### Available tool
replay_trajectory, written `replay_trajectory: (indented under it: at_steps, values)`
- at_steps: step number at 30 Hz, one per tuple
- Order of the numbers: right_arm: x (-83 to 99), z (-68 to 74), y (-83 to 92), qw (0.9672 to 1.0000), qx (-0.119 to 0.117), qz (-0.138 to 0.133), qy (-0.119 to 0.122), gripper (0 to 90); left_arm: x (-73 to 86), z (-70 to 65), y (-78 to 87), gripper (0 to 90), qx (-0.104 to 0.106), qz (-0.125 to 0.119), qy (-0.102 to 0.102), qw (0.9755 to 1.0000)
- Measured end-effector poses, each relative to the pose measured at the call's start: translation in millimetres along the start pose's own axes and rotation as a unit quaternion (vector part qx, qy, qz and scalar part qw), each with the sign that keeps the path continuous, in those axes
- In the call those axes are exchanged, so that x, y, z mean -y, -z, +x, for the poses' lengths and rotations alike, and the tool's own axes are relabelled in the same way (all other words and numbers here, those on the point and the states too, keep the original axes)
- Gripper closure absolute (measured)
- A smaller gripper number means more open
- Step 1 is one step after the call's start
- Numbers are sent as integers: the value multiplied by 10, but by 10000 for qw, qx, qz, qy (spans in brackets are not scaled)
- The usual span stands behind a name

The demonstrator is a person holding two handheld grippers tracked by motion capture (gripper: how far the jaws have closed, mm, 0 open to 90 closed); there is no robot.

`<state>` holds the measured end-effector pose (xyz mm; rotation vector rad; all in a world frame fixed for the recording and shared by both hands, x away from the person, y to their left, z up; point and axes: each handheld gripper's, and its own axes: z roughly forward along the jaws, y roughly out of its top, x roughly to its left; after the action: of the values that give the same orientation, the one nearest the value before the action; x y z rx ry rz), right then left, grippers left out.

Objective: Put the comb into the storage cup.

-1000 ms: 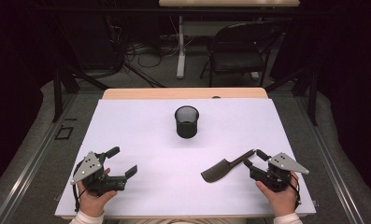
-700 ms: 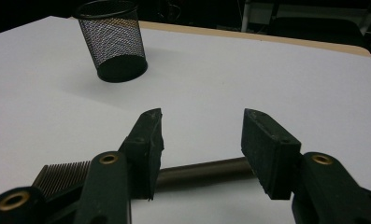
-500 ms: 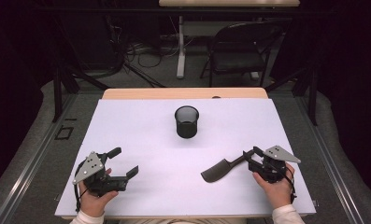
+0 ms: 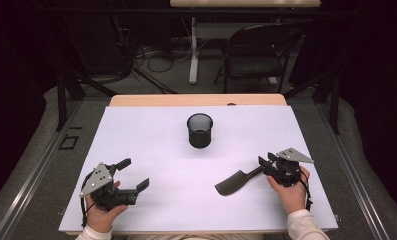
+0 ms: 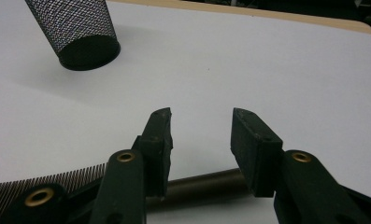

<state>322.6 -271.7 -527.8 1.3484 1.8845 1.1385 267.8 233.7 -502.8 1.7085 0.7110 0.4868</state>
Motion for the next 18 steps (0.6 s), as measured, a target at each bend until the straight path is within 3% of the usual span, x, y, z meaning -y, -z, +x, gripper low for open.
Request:
replay_trajectory:
  at_steps: [18]
  values:
    - [12,-87,-240,9992,162,364,-68,864,15,17,-13,92,0,31,25,10000]
